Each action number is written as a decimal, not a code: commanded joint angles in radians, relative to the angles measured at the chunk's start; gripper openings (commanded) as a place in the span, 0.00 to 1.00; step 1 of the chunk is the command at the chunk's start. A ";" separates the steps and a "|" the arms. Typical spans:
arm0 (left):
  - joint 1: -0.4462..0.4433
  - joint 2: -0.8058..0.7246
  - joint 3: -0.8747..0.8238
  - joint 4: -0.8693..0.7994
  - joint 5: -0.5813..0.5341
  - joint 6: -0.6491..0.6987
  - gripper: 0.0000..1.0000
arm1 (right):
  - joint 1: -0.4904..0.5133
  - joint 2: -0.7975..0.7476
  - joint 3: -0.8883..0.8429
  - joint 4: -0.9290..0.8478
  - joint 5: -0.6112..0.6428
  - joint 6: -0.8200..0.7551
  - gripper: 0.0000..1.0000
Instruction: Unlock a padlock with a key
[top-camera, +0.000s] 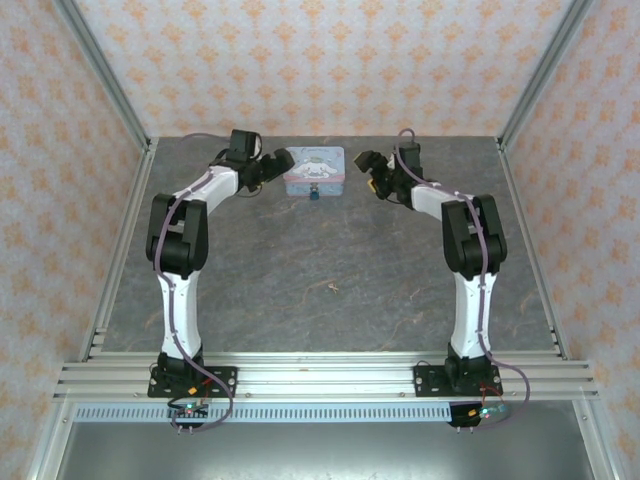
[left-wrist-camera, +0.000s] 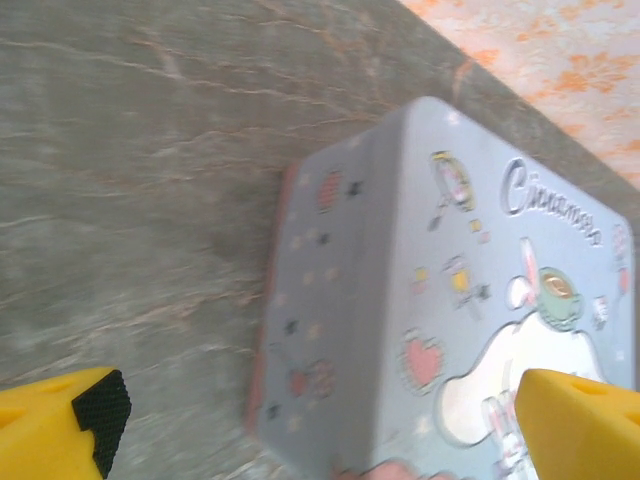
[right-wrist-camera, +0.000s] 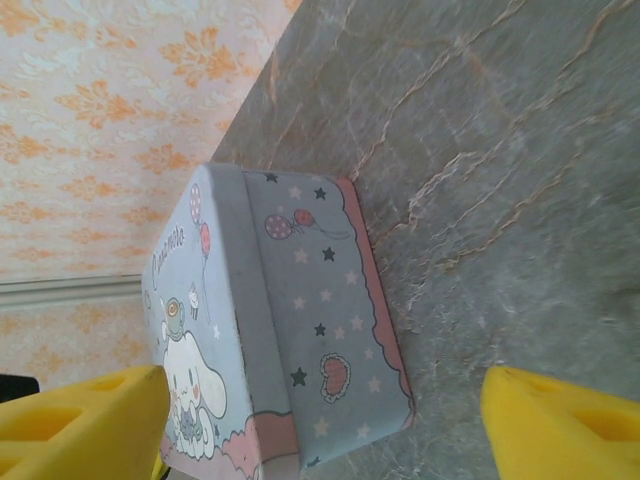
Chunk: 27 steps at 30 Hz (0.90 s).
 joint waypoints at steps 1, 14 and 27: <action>-0.022 0.042 0.093 -0.018 0.048 -0.045 1.00 | 0.018 0.039 0.075 0.023 -0.016 0.054 0.80; -0.092 0.099 0.149 0.032 0.060 -0.098 1.00 | 0.061 0.153 0.227 0.040 -0.069 0.137 0.48; -0.179 -0.104 -0.111 0.117 0.029 -0.103 1.00 | 0.076 -0.085 -0.124 0.172 -0.038 0.160 0.33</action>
